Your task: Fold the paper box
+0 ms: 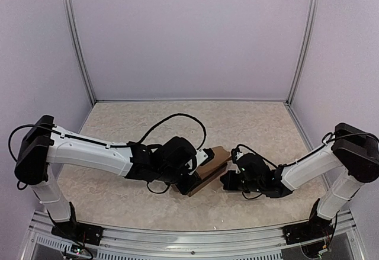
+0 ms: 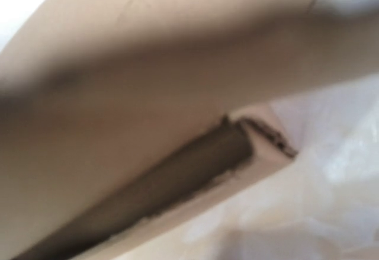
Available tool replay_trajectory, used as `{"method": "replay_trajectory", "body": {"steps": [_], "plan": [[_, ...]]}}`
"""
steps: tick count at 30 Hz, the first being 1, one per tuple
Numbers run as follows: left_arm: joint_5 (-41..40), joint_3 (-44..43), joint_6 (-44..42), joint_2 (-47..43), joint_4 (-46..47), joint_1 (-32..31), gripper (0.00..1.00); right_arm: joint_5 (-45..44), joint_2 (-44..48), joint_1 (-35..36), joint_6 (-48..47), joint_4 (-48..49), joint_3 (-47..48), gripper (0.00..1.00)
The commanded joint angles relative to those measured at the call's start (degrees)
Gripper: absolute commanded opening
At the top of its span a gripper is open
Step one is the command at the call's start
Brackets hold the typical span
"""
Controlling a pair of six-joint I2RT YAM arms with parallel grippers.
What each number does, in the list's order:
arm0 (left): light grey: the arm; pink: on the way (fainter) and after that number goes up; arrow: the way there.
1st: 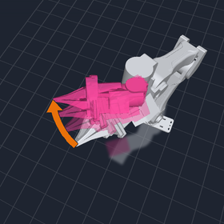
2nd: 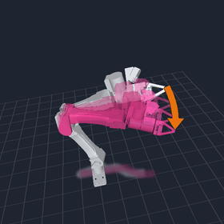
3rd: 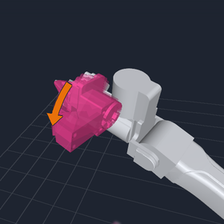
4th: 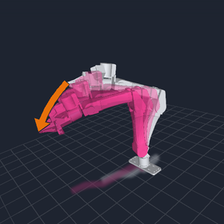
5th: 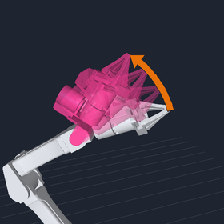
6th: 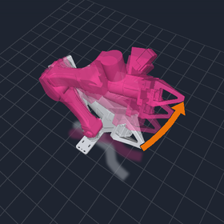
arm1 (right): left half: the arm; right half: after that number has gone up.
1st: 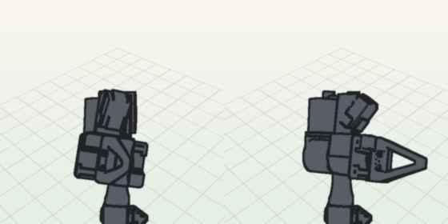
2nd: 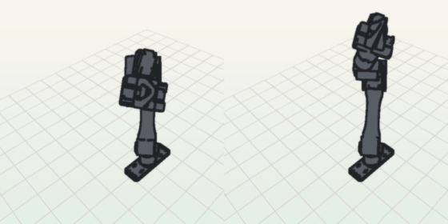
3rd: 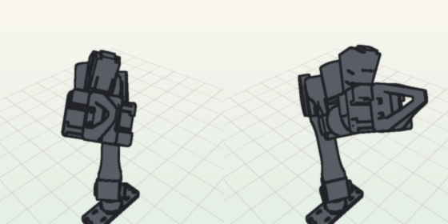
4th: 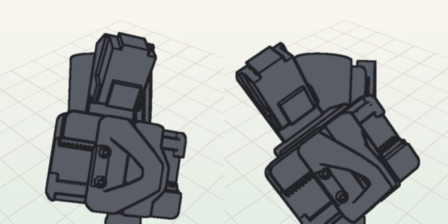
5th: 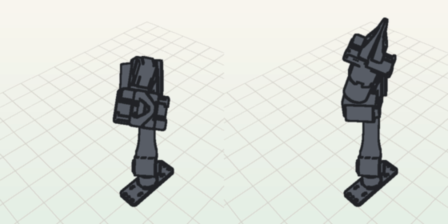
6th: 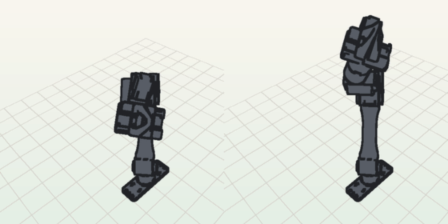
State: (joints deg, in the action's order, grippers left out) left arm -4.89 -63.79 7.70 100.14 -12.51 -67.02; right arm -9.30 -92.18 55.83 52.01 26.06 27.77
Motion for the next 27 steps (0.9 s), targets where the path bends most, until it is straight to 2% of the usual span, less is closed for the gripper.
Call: {"method": "replay_trajectory", "body": {"steps": [1,8,15,20,27], "plan": [[2.7,1.4,1.7,1.6,1.4,1.0,0.05,-1.4,-0.5,0.9,0.5,0.7,-0.9,0.02],[1.3,1.9,1.1,0.3,0.6,1.7,0.21,-2.2,0.1,0.9,0.4,0.0,-0.7,0.09],[-0.4,2.1,0.2,-2.2,-0.9,2.7,0.41,-2.7,1.8,0.9,-1.1,-3.1,-0.3,0.31],[-1.1,2.6,-0.4,-5.4,-1.3,3.5,0.53,-4.0,5.0,0.9,-4.4,-9.2,0.7,0.39],[-1.7,4.1,-1.9,-11.8,-3.1,4.6,0.61,-6.1,13.2,0.9,-12.2,-18.5,0.9,0.48]]}}
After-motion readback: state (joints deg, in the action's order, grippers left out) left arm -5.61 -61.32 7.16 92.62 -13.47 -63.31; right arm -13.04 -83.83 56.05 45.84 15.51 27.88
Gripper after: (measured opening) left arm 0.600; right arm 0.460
